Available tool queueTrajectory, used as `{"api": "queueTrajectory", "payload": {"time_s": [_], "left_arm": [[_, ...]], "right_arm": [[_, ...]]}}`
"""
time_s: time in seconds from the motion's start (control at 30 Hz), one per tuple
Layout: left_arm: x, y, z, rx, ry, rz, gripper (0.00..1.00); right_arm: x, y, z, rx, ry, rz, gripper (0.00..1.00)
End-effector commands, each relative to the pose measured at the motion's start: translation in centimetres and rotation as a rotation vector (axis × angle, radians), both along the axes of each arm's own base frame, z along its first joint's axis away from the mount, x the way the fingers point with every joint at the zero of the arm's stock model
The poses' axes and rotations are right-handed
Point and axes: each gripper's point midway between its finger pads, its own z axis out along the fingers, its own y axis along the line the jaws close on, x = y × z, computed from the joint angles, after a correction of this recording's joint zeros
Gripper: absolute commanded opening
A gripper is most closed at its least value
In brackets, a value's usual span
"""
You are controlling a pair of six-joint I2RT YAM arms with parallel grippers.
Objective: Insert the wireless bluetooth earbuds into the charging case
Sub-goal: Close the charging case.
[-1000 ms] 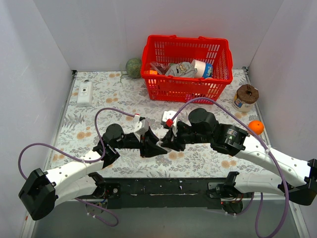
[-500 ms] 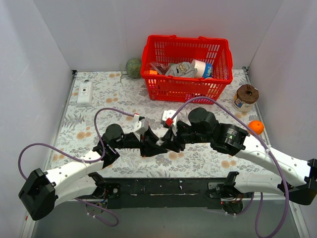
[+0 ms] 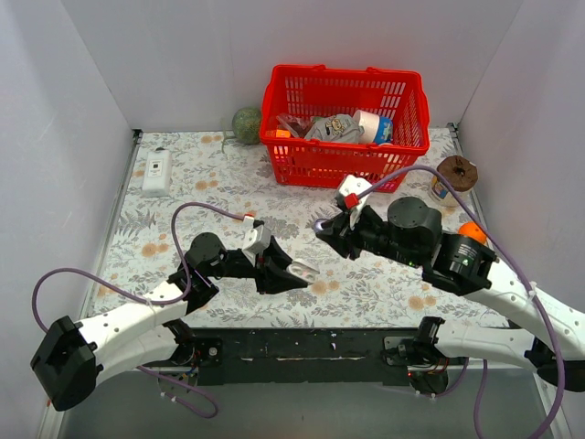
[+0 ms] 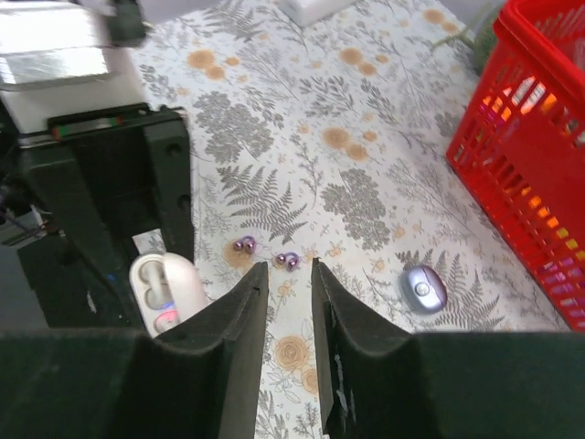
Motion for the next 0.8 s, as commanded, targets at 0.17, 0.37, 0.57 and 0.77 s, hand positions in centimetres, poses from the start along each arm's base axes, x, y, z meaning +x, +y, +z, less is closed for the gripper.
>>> {"api": "queueTrajectory", "payload": {"time_s": [0.17,0.37,0.57,0.77], "left_arm": [[0.0,0.3,1.6,-0.046,-0.065,0.021,0.00],[0.4,0.3,1.7,-0.049,-0.067,0.044,0.00],[0.7,0.2,1.7,-0.052,-0.064,0.062,0.00],[1.5,0.3,1.0,-0.030,-0.043,0.110,0.00]], "right_arm": [[2.0,0.7,-4.2,-0.083,0.077,-0.102,0.18],[0.6,1.8,-4.6,-0.085,0.104,-0.005,0.21],[1.1,1.2,-4.1,-0.066,0.097,-0.056,0.28],[0.6,0.4,-0.6,0.044,0.065,-0.056,0.41]]}}
